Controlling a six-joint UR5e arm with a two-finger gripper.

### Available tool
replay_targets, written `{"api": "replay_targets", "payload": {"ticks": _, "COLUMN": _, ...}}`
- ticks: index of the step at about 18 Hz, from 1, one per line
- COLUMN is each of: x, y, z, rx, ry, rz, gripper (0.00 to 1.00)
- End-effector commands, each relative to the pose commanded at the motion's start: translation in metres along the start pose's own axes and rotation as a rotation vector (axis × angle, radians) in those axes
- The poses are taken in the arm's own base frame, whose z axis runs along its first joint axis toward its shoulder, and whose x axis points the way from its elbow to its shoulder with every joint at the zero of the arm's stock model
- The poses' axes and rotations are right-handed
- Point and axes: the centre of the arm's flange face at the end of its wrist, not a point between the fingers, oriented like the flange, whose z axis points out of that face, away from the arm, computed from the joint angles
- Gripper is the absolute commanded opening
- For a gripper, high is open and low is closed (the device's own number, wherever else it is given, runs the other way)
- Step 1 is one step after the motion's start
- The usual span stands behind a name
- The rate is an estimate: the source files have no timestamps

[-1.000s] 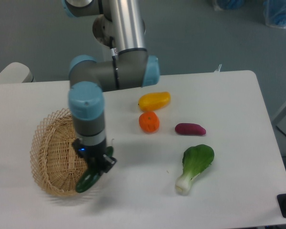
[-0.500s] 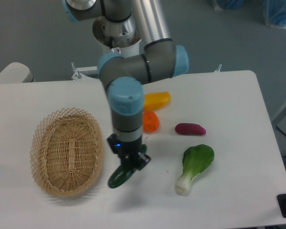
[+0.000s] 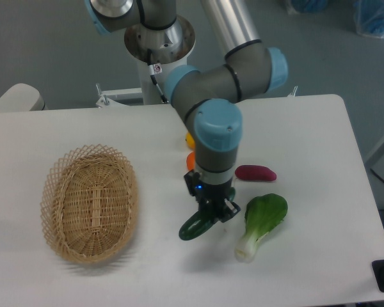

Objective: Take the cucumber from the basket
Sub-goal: 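Carry the held cucumber toward the bok choy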

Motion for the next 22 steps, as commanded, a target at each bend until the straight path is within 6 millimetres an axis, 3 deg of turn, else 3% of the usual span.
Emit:
{"api": "replay_targets", "payload": {"ticks": 8, "x": -0.012, "y": 0.022, "z": 0.012, "rx": -0.047, "ry": 0.005, "rz": 0.056, "gripper": 0.13}}
{"api": "replay_targets", "payload": {"ticks": 13, "x": -0.023, "y": 0.026, "z": 0.008, "rx": -0.083, "ry": -0.011, "rz": 0.086, "gripper": 0.1}}
{"api": "replay_targets", "payload": {"ticks": 16, "x": -0.027, "y": 0.039, "z": 0.006, "rx": -0.085, "ry": -0.011, "rz": 0.086, "gripper": 0.09}}
{"api": "replay_targets", "payload": {"ticks": 22, "x": -0.026, "y": 0.039, "z": 0.006, "rx": -0.086, "ry": -0.007, "rz": 0.106, "gripper": 0.1}}
